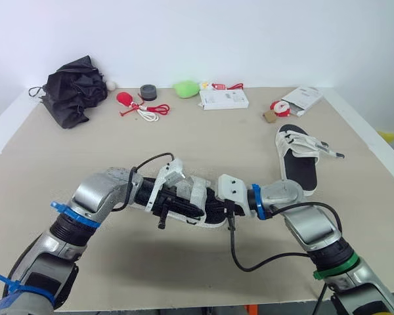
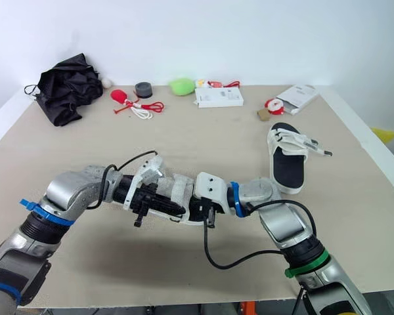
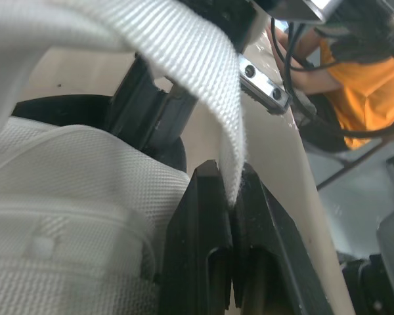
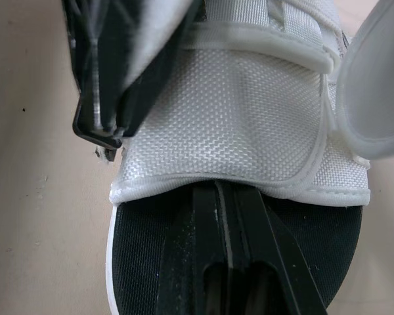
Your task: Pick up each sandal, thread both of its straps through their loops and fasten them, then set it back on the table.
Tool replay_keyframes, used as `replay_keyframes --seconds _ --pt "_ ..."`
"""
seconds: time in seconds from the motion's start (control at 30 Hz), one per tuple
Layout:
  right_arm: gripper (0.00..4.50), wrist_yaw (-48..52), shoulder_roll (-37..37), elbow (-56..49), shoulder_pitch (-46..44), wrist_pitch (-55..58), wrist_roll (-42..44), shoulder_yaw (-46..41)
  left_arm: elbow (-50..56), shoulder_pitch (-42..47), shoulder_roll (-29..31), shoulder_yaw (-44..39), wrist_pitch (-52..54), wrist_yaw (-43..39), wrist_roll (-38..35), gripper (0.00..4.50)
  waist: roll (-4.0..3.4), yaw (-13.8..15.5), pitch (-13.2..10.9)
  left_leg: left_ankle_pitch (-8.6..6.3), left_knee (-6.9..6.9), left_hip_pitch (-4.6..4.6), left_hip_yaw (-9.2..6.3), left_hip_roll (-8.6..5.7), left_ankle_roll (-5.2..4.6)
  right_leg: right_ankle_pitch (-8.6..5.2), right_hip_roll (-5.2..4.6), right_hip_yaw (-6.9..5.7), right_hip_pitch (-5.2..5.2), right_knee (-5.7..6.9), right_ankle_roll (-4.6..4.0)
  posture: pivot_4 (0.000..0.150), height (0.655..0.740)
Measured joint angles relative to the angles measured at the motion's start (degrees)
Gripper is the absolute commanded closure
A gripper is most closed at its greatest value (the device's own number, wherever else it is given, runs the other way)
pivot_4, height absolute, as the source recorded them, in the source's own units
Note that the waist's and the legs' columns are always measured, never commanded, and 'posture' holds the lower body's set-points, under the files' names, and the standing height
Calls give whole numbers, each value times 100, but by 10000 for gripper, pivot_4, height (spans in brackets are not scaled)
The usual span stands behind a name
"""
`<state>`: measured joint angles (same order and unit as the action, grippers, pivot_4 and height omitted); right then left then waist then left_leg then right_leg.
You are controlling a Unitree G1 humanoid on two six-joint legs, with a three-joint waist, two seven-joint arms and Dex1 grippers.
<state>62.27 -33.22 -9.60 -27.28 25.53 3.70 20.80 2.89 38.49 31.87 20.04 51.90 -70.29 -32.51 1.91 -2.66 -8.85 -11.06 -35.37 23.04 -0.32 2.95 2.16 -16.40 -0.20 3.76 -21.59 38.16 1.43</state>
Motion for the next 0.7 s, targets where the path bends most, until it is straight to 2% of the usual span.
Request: replay_keyframes --seconds 0.07,0.13,0.17,0.2,0.27,0.3,0.33,0.53,0.63,0.67,0.7 --pt "45000 0 3 -22 8 0 4 6 57 -48 103 67 -142 -107 47 44701 0 -5 0 -2 2 2 1 2 -4 -3 2 1 -3 0 -2 1500 7400" --pt "45000 -1 14 -46 28 0 46 16 149 -91 270 222 -501 -285 234 37858 0 -11 0 -12 5 3 0 7 -17 -12 11 1 -8 1 -12 1500 7400" --pt "45000 0 14 -46 29 0 47 16 152 -93 274 225 -512 -290 238 37858 -1 -11 1 -14 5 3 -1 9 -21 -15 14 1 -8 1 -14 1500 7400" --pt "45000 2 14 -47 29 0 48 16 157 -102 286 229 -533 -312 245 31761 -1 -11 1 -16 5 3 -2 10 -24 -16 15 0 -8 1 -16 1500 7400" --pt "45000 -6 13 -52 39 3 49 12 152 -118 236 201 -611 -355 260 26678 -2 -7 1 -19 4 3 -4 12 -29 -18 16 -3 -5 2 -18 1500 7400" --pt "45000 -52 12 -38 40 9 47 6 113 -63 70 150 -437 -253 187 20944 -2 -7 1 -19 -2 3 -2 10 -29 -13 14 -3 -3 2 -12 1500 7400" --pt "45000 -63 12 -37 42 9 47 6 113 -61 70 146 -427 -247 172 17148 -2 -7 1 -19 -4 3 -2 10 -29 -12 14 -2 -3 2 -11 1500 7400" --pt "45000 -69 17 -34 23 9 49 24 192 -22 300 -242 -153 -245 -66 17148 -2 -12 -1 -18 -3 3 -3 13 -29 -10 17 -1 -6 3 -12 1500 7400" --pt "45000 -54 16 -42 27 9 51 23 288 10 653 -745 -21 -224 -226 17148 -3 -12 -2 -19 -1 3 -2 15 -29 -11 18 -1 -7 3 -13 1500 7400" --pt "45000 -48 17 -54 31 8 53 21 463 -22 1032 -943 124 -330 -398 17148 2 -17 -6 -19 0 6 -1 16 -28 -12 18 -1 -11 3 -14 1500 7400" --pt "45000 -40 11 -53 33 8 53 15 480 -22 1088 -1004 153 -358 -417 17148 1 -14 -5 -19 0 6 -2 16 -28 -13 17 -2 -10 2 -14 1500 7400"
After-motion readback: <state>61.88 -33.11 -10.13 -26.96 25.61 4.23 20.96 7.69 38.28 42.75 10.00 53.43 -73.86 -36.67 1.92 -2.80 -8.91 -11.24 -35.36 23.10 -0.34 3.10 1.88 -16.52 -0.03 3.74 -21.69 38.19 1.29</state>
